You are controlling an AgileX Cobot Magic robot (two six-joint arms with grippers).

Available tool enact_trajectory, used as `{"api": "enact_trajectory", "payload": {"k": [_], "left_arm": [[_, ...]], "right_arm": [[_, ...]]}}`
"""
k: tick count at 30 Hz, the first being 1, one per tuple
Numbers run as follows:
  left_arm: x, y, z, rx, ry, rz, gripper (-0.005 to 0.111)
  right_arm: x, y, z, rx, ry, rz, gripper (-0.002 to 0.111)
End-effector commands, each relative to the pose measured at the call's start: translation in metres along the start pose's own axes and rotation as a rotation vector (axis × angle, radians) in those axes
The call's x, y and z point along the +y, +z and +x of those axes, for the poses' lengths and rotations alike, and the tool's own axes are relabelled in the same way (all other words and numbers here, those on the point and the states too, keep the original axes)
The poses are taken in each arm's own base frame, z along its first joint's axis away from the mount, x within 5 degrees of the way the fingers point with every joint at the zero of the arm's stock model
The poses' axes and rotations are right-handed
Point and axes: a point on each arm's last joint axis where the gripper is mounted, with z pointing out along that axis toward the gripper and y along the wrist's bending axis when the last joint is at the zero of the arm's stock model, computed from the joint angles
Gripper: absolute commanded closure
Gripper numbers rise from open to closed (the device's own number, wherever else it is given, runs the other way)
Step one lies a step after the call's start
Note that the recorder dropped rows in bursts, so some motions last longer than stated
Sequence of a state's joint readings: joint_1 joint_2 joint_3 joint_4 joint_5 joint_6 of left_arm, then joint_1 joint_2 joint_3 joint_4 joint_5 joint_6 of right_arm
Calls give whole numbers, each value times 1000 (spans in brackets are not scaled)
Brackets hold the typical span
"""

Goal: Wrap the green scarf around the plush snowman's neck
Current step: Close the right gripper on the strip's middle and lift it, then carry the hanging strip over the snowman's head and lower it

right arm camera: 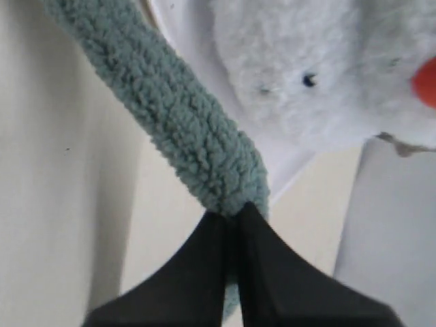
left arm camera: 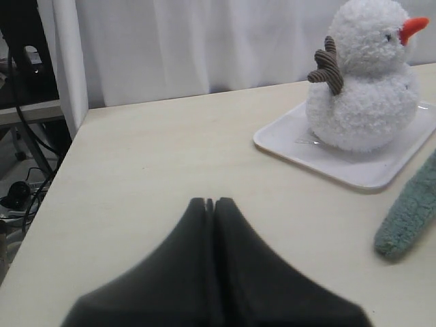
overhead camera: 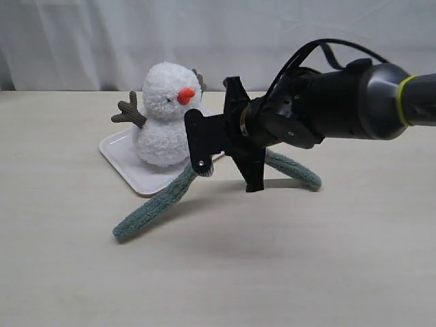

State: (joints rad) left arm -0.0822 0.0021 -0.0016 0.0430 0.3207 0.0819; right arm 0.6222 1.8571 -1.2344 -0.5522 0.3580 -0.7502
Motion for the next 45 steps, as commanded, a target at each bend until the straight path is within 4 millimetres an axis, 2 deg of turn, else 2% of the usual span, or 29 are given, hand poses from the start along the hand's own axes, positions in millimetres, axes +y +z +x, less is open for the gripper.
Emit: {"api": "enact_trajectory", "payload": {"k": [1, 3, 6, 9, 12, 16, 19, 21, 25, 30, 35, 39, 45], "left_arm": [[0, 0, -1, -13, -2, 6, 107], [0, 0, -1, -13, -2, 6, 107], [0, 0, -1, -13, -2, 6, 107], [0, 0, -1, -13, -2, 6, 107], [0, 0, -1, -13, -2, 6, 107], [0, 0, -1, -13, -2, 6, 107], [0, 0, -1, -13, -2, 6, 107], [0, 0, -1, -13, -2, 6, 107], [0, 0, -1, -13, -2, 6, 107], [0, 0, -1, -13, -2, 6, 107], [0, 0, -1, -13, -2, 6, 107], [0, 0, -1, -13, -2, 6, 107], [0, 0, -1, -13, -2, 6, 107]], "right_arm": [[-17, -38, -11, -31, -74, 108, 104], [-23, -53, -17, -60, -100, 158, 104], [-27, -64, -23, -97, -104, 200, 104], [-29, -65, -24, -100, -146, 226, 104], [-34, -65, -23, -77, -280, 283, 104], [-40, -67, -25, -136, -269, 351, 104], [-49, -68, -23, -259, -160, 410, 104], [-54, -64, -17, -311, -95, 429, 104], [-72, -55, -5, -293, -16, 455, 104], [-94, -48, -10, -313, -31, 512, 104], [-116, -35, -7, -236, -42, 539, 104], [-120, -13, -7, -221, -40, 527, 104], [-121, 14, -12, -199, -144, 524, 104]]}}
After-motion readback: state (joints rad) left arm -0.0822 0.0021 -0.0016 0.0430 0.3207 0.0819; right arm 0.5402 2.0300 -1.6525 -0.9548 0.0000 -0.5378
